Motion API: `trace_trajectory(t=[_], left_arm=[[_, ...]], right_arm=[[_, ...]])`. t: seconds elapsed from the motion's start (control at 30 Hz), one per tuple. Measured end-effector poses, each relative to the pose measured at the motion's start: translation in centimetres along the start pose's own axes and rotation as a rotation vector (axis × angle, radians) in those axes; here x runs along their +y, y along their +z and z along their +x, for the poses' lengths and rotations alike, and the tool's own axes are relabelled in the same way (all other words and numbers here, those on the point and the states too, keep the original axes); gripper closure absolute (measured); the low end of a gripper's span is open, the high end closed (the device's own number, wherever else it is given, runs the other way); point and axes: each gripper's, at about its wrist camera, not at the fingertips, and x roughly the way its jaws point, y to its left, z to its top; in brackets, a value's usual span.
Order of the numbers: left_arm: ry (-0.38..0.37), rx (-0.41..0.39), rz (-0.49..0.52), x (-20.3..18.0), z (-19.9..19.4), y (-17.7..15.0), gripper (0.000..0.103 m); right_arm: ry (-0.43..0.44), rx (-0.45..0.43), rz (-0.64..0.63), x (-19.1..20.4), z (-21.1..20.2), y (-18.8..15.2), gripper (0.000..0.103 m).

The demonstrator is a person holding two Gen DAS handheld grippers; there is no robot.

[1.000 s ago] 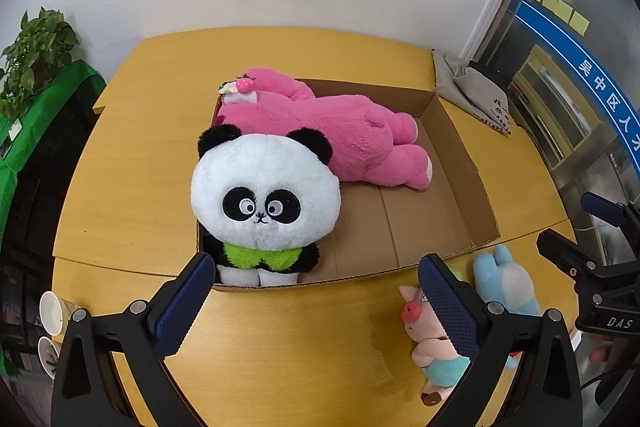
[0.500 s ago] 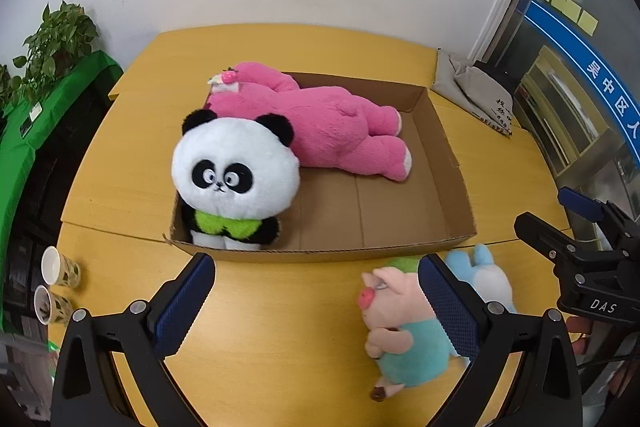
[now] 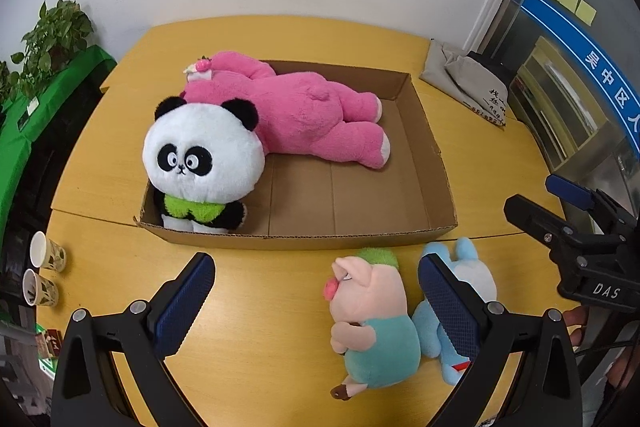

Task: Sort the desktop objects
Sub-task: 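Withdraw both grippers and move them toward the pink pig plush, then close the left gripper on the pig's body while the right gripper grips its green hair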

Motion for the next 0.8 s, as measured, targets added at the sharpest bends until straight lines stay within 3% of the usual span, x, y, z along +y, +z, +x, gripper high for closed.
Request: trace_trajectory(t=[0.1, 0.3, 0.43, 0.57, 0.6, 0.67, 0.8], left_arm=[[-0.038, 0.038, 0.005, 0.2, 1.7, -0.7, 0.000], [-0.194, 0.177, 0.031, -0.7, 7.3, -3.5, 0.000], [-0.269, 0.296, 0.032, -1.7, 11.3, -6.3, 0.000], [-0.286, 0.388, 0.009, -2.4, 14.2, -9.0, 0.000], [-0.282, 0.406, -0.006, -2.4, 14.8, -9.5, 0.001], [-0.301, 0.441, -0.134, -1.4, 16.0, -10.5, 0.000], [-0.354, 0.445, -0.206, -1.4, 16.2, -11.5, 0.000]], right_arm=[[-0.002, 0.024, 0.019, -1.3, 0.5, -1.1, 0.000], [0.003, 0.143, 0.116, -4.0, 2.3, -4.0, 0.000], [0.045, 0.219, 0.110, -2.4, 4.6, -4.1, 0.000], [0.144, 0.364, 0.098, 1.0, 10.6, -4.0, 0.000], [0.166, 0.396, 0.107, 1.6, 12.2, -4.2, 0.003], [0.188, 0.458, 0.124, 2.4, 14.9, -4.5, 0.006], [0.188, 0.548, 0.159, 2.9, 18.6, -5.3, 0.011]])
